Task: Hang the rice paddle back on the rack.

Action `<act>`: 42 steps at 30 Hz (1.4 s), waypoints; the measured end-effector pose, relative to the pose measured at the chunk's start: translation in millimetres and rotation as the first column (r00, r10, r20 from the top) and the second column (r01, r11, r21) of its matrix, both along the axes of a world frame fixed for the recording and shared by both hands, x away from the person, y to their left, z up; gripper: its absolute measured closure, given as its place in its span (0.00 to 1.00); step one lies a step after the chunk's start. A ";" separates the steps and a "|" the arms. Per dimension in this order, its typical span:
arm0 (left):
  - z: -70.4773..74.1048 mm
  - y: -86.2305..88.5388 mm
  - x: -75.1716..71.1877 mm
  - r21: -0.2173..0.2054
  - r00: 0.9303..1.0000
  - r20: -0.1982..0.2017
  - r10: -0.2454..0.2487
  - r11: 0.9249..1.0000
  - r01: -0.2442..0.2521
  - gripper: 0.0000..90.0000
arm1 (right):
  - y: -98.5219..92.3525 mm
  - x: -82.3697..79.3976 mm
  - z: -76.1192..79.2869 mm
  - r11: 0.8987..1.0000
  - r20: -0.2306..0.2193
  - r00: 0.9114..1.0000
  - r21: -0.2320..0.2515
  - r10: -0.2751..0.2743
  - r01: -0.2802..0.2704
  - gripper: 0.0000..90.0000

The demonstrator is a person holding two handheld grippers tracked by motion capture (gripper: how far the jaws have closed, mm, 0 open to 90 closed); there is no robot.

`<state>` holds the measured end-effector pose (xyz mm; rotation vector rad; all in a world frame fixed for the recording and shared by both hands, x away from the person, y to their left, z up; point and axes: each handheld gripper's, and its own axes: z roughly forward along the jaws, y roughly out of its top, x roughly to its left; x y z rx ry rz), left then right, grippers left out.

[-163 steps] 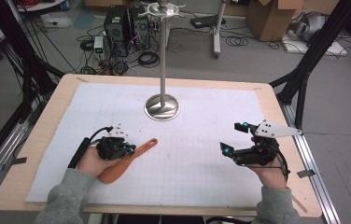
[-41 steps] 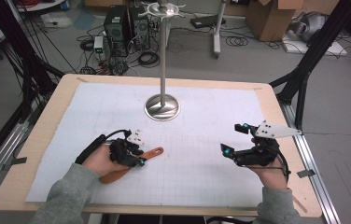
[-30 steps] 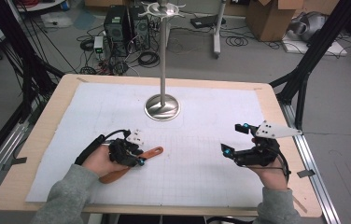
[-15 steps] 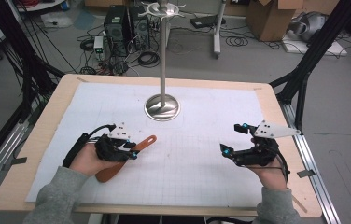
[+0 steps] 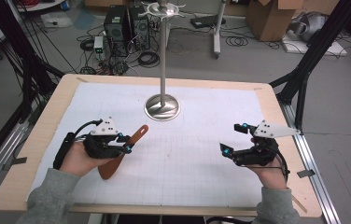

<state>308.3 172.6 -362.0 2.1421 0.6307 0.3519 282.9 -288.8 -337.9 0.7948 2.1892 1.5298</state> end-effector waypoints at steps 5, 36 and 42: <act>8.2 3.1 -1.0 -0.018 0.999 0.015 0.029 0.999 -0.028 0.72 | 0.6 0.1 -0.1 1.000 -0.001 1.000 -0.002 0.001 -0.001 0.10; 53.7 10.8 24.8 -0.166 0.993 0.067 0.094 0.983 -0.082 0.72 | -5.8 0.5 0.6 1.000 -0.006 1.000 0.020 -0.003 0.003 0.10; 58.6 12.4 34.6 -0.150 0.994 0.057 0.092 0.985 -0.082 0.72 | -7.6 1.2 -0.5 1.000 -0.013 1.000 0.024 -0.011 0.012 0.10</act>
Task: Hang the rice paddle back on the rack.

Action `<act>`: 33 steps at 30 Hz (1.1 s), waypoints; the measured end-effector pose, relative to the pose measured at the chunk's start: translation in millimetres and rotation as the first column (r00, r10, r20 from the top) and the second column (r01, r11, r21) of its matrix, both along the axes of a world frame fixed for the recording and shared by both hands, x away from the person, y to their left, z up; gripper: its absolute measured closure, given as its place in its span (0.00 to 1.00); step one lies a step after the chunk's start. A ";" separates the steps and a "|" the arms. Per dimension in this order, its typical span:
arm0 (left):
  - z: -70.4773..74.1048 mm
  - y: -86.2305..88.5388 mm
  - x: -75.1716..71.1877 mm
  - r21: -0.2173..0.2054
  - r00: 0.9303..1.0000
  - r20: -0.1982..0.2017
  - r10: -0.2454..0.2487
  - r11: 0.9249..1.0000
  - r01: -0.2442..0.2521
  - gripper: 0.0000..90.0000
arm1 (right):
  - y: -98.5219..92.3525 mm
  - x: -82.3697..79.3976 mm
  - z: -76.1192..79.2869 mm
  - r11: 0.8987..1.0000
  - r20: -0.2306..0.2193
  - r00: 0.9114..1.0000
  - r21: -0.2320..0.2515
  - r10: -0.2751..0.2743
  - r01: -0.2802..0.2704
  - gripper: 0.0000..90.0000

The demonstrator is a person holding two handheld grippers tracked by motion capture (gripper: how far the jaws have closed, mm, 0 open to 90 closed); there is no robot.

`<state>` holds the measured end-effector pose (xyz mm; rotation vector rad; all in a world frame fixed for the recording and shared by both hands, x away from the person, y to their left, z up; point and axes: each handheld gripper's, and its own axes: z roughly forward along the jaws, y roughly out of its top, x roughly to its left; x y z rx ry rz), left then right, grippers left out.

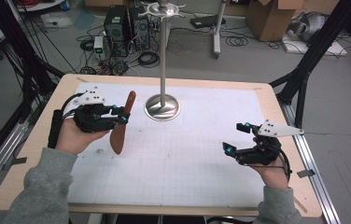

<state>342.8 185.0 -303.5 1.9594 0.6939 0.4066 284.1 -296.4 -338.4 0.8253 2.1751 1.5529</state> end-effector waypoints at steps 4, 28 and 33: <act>2.3 -0.4 3.1 -0.003 1.000 -0.002 -0.003 1.000 0.003 0.72 | 0.2 0.6 -0.7 1.000 0.003 1.000 -0.004 0.003 -0.003 0.10; 46.9 7.0 46.5 0.014 0.999 -0.024 -0.021 1.000 0.022 0.72 | -6.1 0.7 -0.3 1.000 -0.002 1.000 0.008 -0.002 0.002 0.10; 59.2 5.2 54.4 0.026 1.000 0.007 -0.026 0.999 0.026 0.72 | -7.3 1.0 -0.5 1.000 -0.003 1.000 0.010 -0.005 0.005 0.10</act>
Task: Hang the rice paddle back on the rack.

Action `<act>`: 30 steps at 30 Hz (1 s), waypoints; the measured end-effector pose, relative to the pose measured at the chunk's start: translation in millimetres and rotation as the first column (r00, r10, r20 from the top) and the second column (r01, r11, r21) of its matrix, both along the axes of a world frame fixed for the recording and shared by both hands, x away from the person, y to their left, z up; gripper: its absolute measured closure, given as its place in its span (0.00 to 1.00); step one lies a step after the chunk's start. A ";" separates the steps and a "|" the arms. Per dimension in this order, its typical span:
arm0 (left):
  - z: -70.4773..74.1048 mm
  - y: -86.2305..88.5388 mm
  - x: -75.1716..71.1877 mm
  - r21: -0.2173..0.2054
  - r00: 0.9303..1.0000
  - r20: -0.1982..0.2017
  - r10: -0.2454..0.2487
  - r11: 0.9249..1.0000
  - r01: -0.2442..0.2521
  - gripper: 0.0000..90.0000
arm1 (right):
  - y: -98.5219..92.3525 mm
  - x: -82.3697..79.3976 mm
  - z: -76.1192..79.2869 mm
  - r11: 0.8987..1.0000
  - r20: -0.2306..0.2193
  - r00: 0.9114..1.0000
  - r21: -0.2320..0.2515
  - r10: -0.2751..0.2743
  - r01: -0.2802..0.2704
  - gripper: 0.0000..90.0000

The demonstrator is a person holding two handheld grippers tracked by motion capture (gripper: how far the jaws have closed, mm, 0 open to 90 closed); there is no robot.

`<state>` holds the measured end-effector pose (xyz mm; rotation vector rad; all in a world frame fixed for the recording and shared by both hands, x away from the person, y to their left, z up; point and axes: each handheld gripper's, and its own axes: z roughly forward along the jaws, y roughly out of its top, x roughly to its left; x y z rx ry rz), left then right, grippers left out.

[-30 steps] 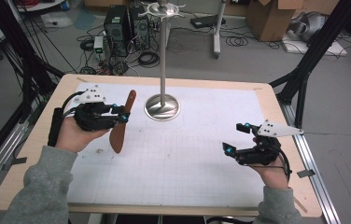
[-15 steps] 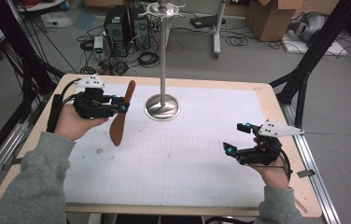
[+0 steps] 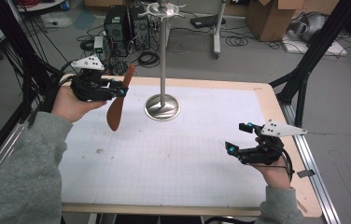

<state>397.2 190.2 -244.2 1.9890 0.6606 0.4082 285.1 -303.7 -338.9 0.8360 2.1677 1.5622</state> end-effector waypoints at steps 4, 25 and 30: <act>8.2 1.0 5.8 -0.025 1.000 0.006 -0.002 1.000 0.002 0.72 | -1.1 0.3 -0.1 1.000 0.000 1.000 0.001 -0.004 0.004 0.10; 40.9 -11.1 34.9 -0.080 0.999 0.039 -0.009 0.997 0.013 0.72 | -4.4 -2.3 1.8 1.000 0.010 1.000 0.005 -0.013 0.013 0.10; 49.6 -8.5 41.3 -0.103 0.999 0.047 -0.008 0.995 0.013 0.72 | -3.5 -2.2 1.7 1.000 0.008 1.000 0.001 -0.011 0.011 0.10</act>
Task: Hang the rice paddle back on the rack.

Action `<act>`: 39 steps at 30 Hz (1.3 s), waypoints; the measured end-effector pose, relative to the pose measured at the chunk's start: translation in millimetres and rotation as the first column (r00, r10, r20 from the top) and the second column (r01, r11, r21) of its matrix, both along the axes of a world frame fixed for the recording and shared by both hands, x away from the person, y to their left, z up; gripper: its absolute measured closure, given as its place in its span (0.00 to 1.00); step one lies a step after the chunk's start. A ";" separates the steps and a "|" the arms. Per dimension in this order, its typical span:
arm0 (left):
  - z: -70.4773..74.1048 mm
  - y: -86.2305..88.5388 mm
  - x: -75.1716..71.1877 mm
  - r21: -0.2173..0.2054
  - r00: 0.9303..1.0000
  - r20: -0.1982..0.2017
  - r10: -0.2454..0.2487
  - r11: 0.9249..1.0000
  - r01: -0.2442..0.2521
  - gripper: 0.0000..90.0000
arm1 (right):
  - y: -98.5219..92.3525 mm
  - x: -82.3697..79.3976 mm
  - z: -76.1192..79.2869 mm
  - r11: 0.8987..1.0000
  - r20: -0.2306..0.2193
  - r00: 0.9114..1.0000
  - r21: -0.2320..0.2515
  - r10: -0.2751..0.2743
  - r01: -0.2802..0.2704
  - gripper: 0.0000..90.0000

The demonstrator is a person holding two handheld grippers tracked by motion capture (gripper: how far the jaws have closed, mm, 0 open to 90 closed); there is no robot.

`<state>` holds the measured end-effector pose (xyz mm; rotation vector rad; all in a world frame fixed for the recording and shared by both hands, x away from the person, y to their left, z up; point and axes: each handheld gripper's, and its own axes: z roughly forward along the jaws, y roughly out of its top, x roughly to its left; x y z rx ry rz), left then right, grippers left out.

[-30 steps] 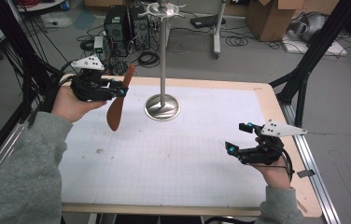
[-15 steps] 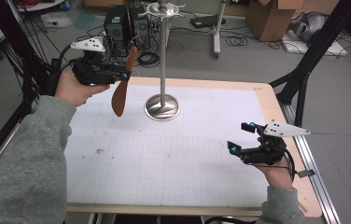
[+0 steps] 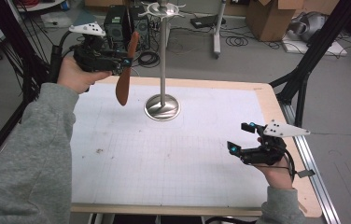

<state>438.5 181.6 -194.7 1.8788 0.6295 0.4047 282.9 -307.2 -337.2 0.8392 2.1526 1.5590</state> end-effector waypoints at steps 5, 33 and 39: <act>5.7 3.7 4.4 -0.009 1.000 0.001 0.005 1.000 -0.005 0.72 | 3.3 1.2 -2.2 1.000 -0.008 1.000 -0.015 0.005 -0.006 0.10; 33.0 1.4 26.3 -0.077 0.999 0.025 0.028 0.997 -0.026 0.72 | 1.5 -0.5 -0.5 1.000 0.001 1.000 -0.011 0.001 -0.001 0.10; 32.6 -0.9 31.2 -0.073 0.999 0.021 0.043 0.996 -0.041 0.72 | 0.3 -0.6 -0.8 1.000 -0.001 1.000 -0.005 -0.001 0.001 0.10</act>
